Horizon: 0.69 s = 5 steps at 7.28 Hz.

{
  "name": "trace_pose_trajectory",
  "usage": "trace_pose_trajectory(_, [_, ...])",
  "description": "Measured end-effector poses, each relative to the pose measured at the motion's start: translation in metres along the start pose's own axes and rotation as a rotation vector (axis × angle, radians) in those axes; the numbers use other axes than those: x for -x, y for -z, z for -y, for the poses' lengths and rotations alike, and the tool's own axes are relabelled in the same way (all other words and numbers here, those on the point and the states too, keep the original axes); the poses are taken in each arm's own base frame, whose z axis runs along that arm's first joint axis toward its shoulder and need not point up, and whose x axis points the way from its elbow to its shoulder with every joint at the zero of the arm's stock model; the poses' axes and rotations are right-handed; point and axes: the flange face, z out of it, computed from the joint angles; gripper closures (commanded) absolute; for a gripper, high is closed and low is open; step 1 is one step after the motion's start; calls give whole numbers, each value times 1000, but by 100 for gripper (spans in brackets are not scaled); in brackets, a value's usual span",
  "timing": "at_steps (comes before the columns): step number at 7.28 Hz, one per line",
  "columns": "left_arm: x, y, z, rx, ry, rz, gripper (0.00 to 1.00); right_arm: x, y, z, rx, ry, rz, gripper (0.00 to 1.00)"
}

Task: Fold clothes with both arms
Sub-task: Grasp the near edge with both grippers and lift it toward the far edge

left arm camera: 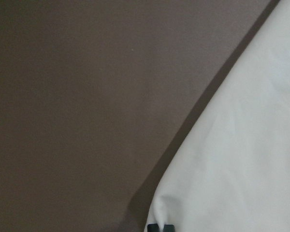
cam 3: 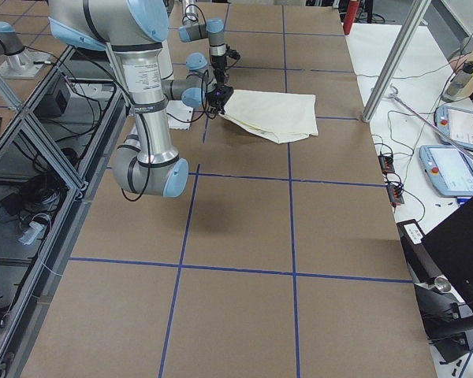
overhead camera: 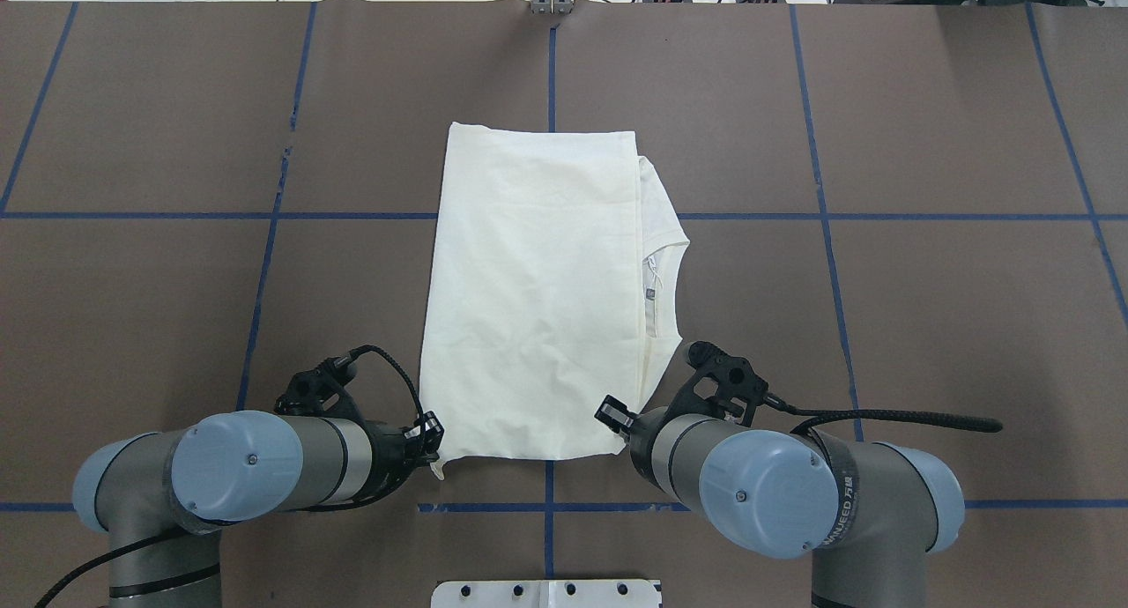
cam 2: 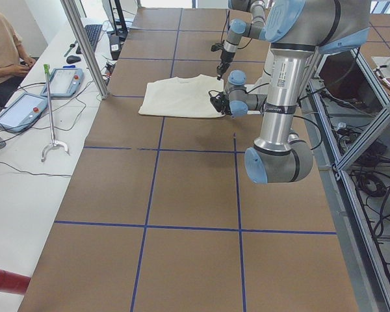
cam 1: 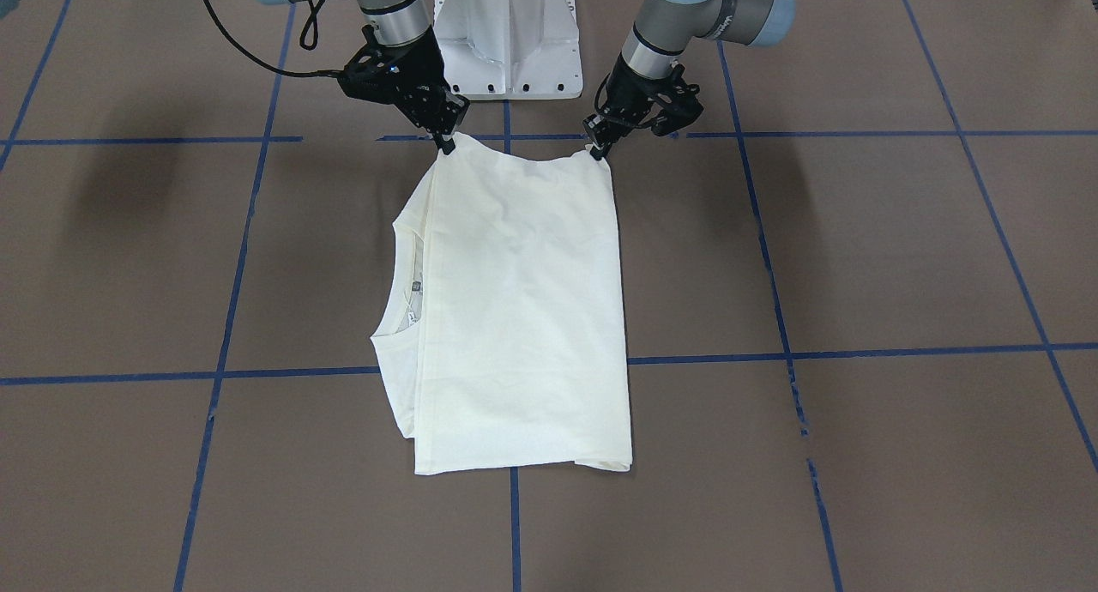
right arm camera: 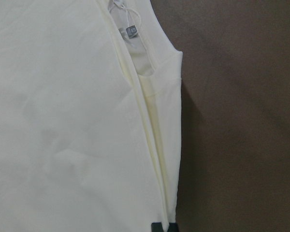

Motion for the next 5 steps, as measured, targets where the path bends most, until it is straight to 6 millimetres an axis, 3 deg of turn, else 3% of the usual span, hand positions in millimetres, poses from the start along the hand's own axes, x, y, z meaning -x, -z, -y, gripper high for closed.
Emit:
trace_pose_trajectory(2, [-7,32,-12,38,-9,-50,100,-8,15,5,6,-6,10,100])
trace_pose_trajectory(5, [-9,119,-47,125,-18,-104,100,-35,89,18,66,-35,59,100])
